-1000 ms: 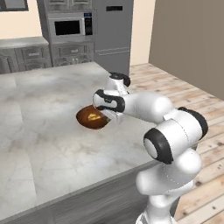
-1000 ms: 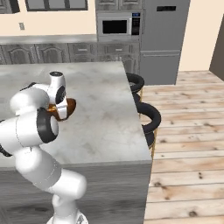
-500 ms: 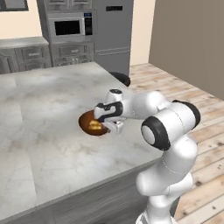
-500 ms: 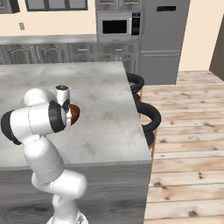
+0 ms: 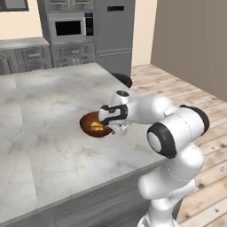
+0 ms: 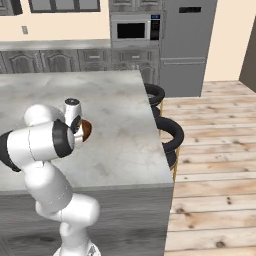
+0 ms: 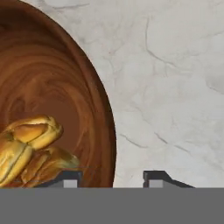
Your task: Pick up the heated bread from the toaster oven and place it in the bowl. Then move the bread bowl to the dining counter.
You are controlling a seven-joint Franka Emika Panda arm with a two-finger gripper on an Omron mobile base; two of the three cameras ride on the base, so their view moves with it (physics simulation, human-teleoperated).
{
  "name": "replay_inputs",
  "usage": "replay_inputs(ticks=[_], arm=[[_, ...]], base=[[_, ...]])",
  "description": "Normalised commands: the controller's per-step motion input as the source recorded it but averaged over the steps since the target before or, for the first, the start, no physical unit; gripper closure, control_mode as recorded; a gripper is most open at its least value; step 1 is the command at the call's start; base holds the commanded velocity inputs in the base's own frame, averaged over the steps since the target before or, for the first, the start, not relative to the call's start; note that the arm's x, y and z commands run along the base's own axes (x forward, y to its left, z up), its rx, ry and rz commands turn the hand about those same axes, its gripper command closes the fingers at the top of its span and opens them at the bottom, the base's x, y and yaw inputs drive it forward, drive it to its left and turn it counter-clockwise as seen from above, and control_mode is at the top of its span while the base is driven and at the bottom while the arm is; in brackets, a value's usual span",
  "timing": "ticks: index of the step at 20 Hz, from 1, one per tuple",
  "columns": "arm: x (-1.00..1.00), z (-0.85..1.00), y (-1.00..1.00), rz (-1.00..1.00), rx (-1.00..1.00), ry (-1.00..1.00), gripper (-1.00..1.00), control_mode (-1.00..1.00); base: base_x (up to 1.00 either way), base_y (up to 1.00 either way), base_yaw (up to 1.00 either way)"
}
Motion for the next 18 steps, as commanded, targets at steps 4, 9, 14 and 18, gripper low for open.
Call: replay_inputs(ticks=[4,9,14,18], arm=[[-0.38,1.0,-0.01,-0.02,0.02,-0.21,-1.0,-1.0],[-0.94,0.89,-0.23,0.0,0.07,-0.34,-1.0,-1.0],[-1.0,0.47,-0.35,0.02,0.04,-0.5,-1.0,-1.0],[-1.0,0.31,-0.38,0.03,0.03,-0.54,-1.0,-1.0]], base=[[0.0,0.0,0.0],[0.0,0.0,0.0],[0.0,0.0,0.0],[0.0,0.0,0.0]])
